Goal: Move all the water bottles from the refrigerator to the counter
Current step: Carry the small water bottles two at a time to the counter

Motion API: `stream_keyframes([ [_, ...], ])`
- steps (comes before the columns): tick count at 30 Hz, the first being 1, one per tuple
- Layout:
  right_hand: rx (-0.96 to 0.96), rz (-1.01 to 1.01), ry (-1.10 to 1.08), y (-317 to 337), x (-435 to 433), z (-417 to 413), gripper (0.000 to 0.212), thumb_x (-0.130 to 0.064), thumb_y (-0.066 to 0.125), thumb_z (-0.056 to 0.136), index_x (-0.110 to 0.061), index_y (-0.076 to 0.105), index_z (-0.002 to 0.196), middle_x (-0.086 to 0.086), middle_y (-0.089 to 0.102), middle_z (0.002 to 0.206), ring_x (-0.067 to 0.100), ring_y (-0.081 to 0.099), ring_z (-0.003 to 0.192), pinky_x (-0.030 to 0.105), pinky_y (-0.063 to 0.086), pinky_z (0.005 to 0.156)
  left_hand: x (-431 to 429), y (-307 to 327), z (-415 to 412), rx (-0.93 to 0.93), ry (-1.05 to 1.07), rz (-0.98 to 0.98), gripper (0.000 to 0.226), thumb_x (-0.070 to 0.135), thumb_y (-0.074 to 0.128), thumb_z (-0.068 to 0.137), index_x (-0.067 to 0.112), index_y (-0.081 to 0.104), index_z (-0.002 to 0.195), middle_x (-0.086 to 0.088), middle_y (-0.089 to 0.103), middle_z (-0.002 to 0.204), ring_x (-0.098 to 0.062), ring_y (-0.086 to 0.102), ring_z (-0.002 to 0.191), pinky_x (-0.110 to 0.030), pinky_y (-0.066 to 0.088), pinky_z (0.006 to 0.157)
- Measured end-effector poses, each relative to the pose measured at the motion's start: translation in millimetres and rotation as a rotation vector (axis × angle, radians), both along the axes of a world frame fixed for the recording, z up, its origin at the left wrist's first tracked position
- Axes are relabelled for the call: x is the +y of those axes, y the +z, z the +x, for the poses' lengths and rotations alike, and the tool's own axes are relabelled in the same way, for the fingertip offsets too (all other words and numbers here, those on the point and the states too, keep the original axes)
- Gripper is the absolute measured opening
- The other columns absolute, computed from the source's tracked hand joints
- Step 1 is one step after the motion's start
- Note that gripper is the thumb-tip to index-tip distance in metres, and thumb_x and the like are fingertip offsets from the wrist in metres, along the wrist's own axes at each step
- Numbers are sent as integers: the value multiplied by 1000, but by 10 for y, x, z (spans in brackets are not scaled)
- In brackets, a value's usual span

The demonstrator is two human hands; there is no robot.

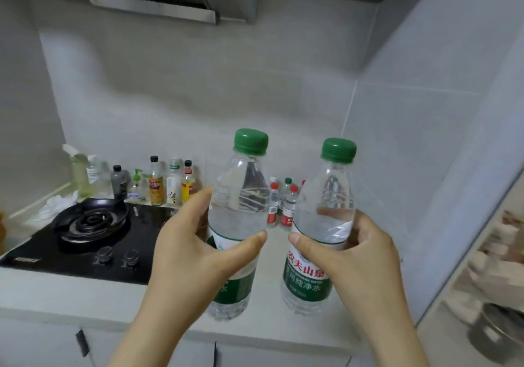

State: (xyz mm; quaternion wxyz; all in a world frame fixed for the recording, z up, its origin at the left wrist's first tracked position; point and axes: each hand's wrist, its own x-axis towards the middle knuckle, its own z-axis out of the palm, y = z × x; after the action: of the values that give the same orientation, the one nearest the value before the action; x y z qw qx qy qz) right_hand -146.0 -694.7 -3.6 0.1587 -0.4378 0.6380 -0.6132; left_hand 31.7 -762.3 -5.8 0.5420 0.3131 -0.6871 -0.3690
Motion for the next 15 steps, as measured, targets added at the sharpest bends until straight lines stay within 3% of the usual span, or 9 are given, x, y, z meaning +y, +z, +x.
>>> stream_keyframes([
  [7, -21, 49, -74, -89, -446, -220, 55, -30, 91, 51, -33, 70, 102, -17, 75, 90, 4, 71, 84, 30, 60, 74, -534, -97, -279, -5, -80, 50, 47, 12, 85, 61, 33, 67, 100, 18, 74, 90, 0, 70, 84, -13, 54, 70],
  [15, -51, 47, -62, -143, -1060, -736, 47, -26, 92, 51, -34, 70, 92, -21, 74, 84, -1, 70, 76, 26, 58, 69, -1137, -104, -788, -19, -81, 61, 46, 18, 88, 60, 34, 67, 98, 20, 74, 89, 2, 70, 82, -13, 55, 70],
])
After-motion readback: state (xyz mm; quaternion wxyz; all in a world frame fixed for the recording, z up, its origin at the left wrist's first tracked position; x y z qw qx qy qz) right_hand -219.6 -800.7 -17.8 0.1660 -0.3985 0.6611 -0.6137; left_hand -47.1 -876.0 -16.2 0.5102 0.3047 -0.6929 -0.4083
